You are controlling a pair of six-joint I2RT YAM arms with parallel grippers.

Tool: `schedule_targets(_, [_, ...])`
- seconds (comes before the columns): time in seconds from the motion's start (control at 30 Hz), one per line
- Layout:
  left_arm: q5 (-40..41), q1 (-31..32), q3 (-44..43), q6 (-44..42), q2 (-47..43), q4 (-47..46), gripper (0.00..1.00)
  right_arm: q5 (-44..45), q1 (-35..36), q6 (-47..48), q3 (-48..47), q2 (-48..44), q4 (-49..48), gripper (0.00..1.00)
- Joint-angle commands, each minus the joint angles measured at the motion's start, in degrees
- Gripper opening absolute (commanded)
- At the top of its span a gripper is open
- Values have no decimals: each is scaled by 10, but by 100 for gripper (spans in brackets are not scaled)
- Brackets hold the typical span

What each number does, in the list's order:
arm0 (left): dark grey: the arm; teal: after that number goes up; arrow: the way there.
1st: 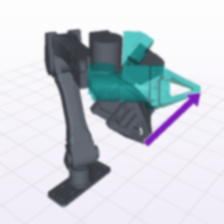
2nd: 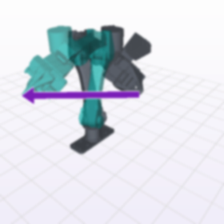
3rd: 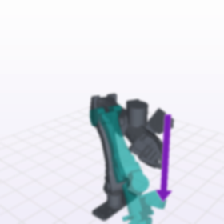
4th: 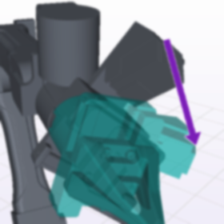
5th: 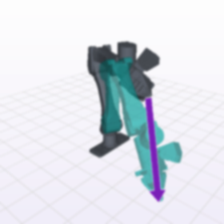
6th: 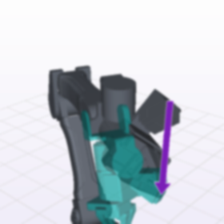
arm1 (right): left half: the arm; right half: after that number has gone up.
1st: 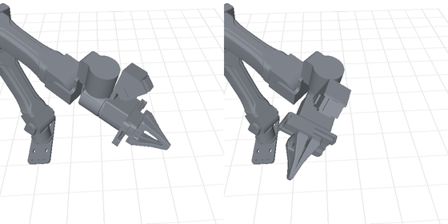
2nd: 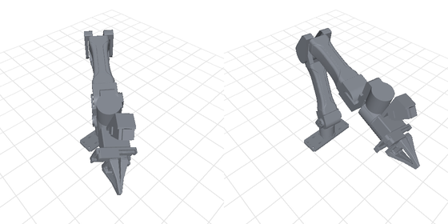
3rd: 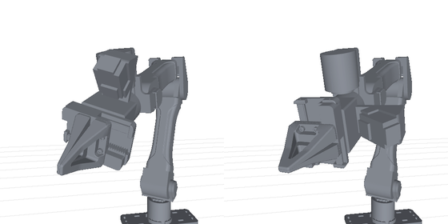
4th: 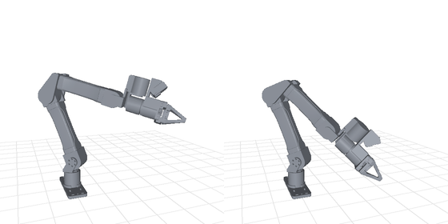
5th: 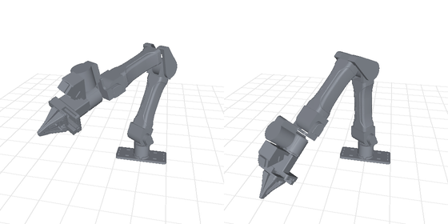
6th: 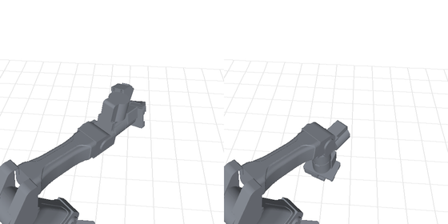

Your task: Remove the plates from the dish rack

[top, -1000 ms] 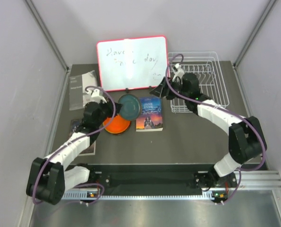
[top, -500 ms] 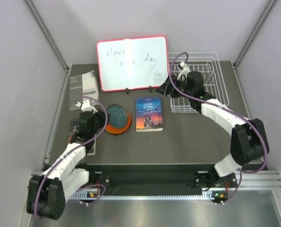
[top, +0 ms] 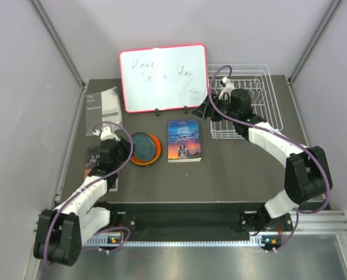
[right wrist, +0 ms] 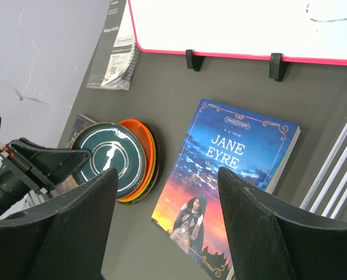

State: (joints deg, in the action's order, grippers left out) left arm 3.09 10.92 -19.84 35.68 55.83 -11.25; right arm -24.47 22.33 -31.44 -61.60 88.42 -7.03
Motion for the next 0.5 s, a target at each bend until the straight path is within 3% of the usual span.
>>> schedule_targets(0.0, [-3, -1, -3, 4, 9, -48, 3, 4, -2, 14, 0, -17, -12, 70])
schedule_targets(0.3, [14, -1, -8, -7, 3, -17, 32, 11, -7, 19, 4, -18, -8, 70])
schedule_targets(0.33, [18, -1, -9, -9, 2, -16, 46, 11, -8, 20, 3, -18, -6, 70])
schedule_targets(0.37, [21, -1, -9, -10, 1, -14, 51, 12, -9, 21, 3, -19, -7, 70])
schedule_targets(0.47, [29, -1, -10, -11, -2, -10, 55, 14, -10, 23, 5, -22, -5, 70])
